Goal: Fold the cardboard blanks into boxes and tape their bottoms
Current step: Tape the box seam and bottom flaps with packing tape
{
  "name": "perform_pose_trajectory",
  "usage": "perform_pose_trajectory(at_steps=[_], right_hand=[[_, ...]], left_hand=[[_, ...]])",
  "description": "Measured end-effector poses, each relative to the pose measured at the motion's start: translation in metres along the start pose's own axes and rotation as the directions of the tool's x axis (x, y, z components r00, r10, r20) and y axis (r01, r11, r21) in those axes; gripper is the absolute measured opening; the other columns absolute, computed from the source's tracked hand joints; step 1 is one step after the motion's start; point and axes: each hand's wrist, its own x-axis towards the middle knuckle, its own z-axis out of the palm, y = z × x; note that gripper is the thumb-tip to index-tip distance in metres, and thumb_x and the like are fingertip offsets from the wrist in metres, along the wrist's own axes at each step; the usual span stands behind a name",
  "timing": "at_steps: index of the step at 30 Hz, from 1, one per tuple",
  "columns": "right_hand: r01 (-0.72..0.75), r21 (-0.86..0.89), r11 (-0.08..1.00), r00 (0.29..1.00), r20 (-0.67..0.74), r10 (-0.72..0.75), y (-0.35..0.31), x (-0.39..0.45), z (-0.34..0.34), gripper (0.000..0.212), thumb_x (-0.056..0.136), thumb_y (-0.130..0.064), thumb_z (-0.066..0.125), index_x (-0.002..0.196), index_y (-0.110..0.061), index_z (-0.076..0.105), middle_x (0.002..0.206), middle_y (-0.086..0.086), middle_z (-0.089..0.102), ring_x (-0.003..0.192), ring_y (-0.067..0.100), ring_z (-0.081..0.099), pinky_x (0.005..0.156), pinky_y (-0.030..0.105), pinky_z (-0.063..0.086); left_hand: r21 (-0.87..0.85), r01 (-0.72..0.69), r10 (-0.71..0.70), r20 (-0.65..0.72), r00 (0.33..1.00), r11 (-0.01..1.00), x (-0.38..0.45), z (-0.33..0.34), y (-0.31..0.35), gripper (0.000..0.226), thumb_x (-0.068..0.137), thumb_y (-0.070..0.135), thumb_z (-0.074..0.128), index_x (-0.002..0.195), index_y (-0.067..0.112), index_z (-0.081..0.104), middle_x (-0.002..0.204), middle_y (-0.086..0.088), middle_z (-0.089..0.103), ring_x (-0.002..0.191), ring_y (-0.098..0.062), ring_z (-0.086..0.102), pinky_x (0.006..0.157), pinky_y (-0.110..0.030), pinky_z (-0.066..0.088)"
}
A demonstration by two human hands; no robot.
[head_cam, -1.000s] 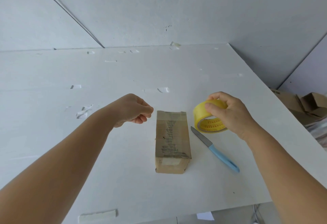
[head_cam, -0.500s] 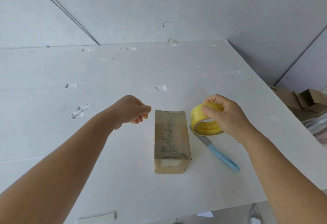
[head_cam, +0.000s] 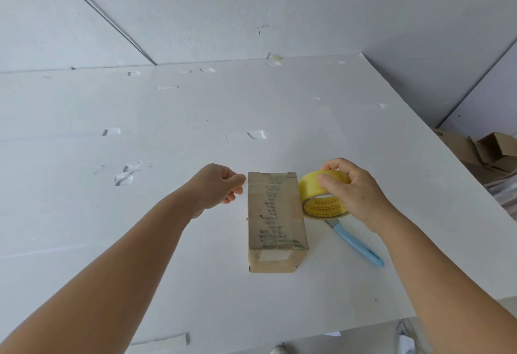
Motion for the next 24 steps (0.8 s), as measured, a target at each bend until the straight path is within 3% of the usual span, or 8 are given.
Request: perform_pose_trajectory(at_steps=[3,9,13,17,19,21,22,24], right_hand=[[-0.013,0.03,0.999,1.0,-0.001,0.013,0.004,-0.001,0.005,0.005,0.087,-0.026,0.062,0.086,-0.031,0.061,0.081,-0.007,0.056,0.074,0.011,0.053,0.064,0.026,0.039],[-0.007,0.016,1.0,1.0,0.01,0.006,0.005,0.0,0.008,0.004,0.085,-0.033,0.063,0.085,-0.035,0.06,0.09,-0.004,0.056,0.081,0.013,0.054,0.066,0.027,0.04],[-0.016,0.013,1.0,1.0,-0.003,0.016,0.003,-0.001,0.01,0.013,0.076,-0.043,0.059,0.086,-0.036,0.059,0.099,-0.001,0.057,0.087,0.015,0.054,0.068,0.028,0.039],[-0.015,0.008,1.0,1.0,-0.016,0.015,0.002,-0.003,0.01,0.022,0.069,-0.047,0.055,0.086,-0.035,0.06,0.099,0.0,0.058,0.087,0.015,0.055,0.067,0.028,0.04],[-0.017,0.006,1.0,1.0,-0.02,0.017,0.002,-0.003,0.012,0.022,0.068,-0.048,0.055,0.086,-0.036,0.06,0.1,0.001,0.058,0.088,0.016,0.055,0.069,0.028,0.039],[-0.016,0.006,1.0,1.0,-0.018,0.016,0.001,-0.003,0.014,0.021,0.068,-0.048,0.055,0.086,-0.037,0.059,0.102,0.001,0.058,0.09,0.016,0.055,0.07,0.029,0.04],[-0.018,0.007,1.0,1.0,-0.018,0.019,0.001,-0.003,0.015,0.021,0.068,-0.048,0.055,0.086,-0.037,0.059,0.102,0.001,0.058,0.09,0.016,0.055,0.07,0.029,0.04],[-0.024,0.004,1.0,0.999,-0.023,0.024,0.002,-0.003,0.017,0.021,0.068,-0.048,0.054,0.086,-0.037,0.059,0.103,0.001,0.058,0.09,0.016,0.055,0.069,0.028,0.04]], left_hand=[[-0.065,0.004,-0.003,0.017,1.0,0.998,0.0,0.009,-0.003,0.024,0.096,0.025,0.054,0.08,0.009,0.064,0.078,0.0,0.065,0.067,-0.012,0.057,0.064,-0.021,0.048],[-0.187,0.07,-0.082,-0.06,0.995,0.98,0.002,0.015,-0.004,0.026,0.094,0.032,0.057,0.111,0.013,0.053,0.09,-0.003,0.07,0.068,-0.017,0.064,0.071,-0.03,0.057],[-0.004,0.055,-0.055,-0.172,0.984,0.998,0.0,0.017,0.002,0.044,0.093,0.042,0.055,0.124,0.016,0.039,0.092,-0.002,0.067,0.077,-0.019,0.065,0.073,-0.034,0.055],[0.21,0.118,-0.076,-0.196,0.978,0.971,-0.005,0.015,-0.005,0.07,0.089,0.052,0.055,0.141,0.013,0.03,0.137,-0.011,0.045,0.107,-0.024,0.054,0.084,-0.03,0.04],[0.19,0.038,0.012,-0.253,0.967,0.981,-0.011,0.015,-0.005,0.045,0.096,0.041,0.048,0.131,0.012,0.045,0.13,-0.008,0.05,0.1,-0.021,0.052,0.082,-0.029,0.039],[0.073,-0.134,0.148,-0.243,0.959,0.988,-0.019,0.018,0.0,0.025,0.1,0.029,0.037,0.1,0.012,0.054,0.101,-0.005,0.058,0.09,-0.02,0.052,0.077,-0.03,0.04],[-0.01,-0.2,0.195,-0.176,0.965,0.98,-0.024,0.022,0.003,0.026,0.1,0.029,0.033,0.091,0.01,0.05,0.091,-0.003,0.056,0.085,-0.019,0.051,0.076,-0.03,0.04],[-0.13,-0.219,0.22,-0.008,0.975,0.967,-0.033,0.032,0.007,0.024,0.1,0.032,0.034,0.098,0.011,0.044,0.088,0.0,0.054,0.083,-0.016,0.052,0.075,-0.028,0.043]])
